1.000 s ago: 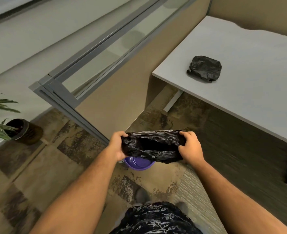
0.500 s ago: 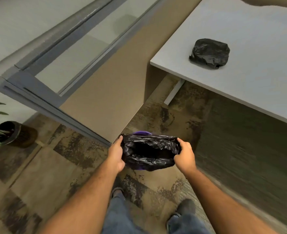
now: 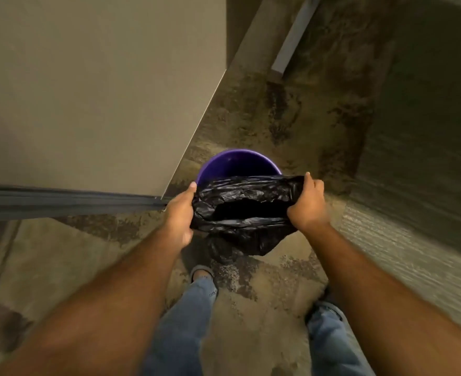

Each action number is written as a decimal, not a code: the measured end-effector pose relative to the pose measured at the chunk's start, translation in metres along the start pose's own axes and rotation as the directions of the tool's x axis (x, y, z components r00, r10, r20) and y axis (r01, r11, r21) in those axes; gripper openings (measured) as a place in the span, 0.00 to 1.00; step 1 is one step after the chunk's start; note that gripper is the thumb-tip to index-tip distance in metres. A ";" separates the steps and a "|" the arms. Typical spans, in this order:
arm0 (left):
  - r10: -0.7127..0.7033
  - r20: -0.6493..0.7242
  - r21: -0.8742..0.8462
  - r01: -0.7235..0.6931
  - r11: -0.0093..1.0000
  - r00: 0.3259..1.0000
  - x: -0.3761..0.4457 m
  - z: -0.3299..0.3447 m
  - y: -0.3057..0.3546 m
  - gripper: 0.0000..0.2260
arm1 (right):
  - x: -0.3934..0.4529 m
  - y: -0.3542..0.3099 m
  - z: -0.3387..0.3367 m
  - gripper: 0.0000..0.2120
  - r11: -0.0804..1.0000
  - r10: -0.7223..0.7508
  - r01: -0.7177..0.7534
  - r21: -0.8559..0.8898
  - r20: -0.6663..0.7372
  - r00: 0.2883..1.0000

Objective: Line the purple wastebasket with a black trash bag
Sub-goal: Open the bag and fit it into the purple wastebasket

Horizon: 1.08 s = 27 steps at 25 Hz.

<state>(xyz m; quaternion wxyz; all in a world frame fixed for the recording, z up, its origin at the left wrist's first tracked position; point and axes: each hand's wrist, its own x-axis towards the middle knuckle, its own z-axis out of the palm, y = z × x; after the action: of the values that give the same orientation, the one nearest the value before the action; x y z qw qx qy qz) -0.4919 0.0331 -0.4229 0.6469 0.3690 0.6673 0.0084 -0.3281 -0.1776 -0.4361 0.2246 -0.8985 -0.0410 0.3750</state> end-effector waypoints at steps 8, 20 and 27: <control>-0.061 0.209 -0.281 0.120 0.952 0.976 0.101 0.022 0.002 0.27 | 0.084 0.003 0.027 0.24 0.972 -0.127 0.142 0.185 -0.090 0.988; 0.046 0.181 -0.294 0.009 0.956 0.982 0.107 0.037 0.039 0.21 | 0.072 0.008 0.014 0.29 0.935 -0.252 0.308 0.179 -0.279 0.927; 0.163 -0.163 -0.037 -0.171 0.985 0.973 0.162 0.027 -0.015 0.14 | 0.109 0.021 0.049 0.40 0.977 -0.210 0.210 -0.031 -0.002 0.978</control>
<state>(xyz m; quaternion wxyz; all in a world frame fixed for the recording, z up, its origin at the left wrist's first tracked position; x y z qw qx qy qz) -0.4584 0.0907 -0.5733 0.5977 0.4054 0.6830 0.1093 -0.2861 -0.1517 -0.5476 0.2493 -0.8933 -0.1410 0.3463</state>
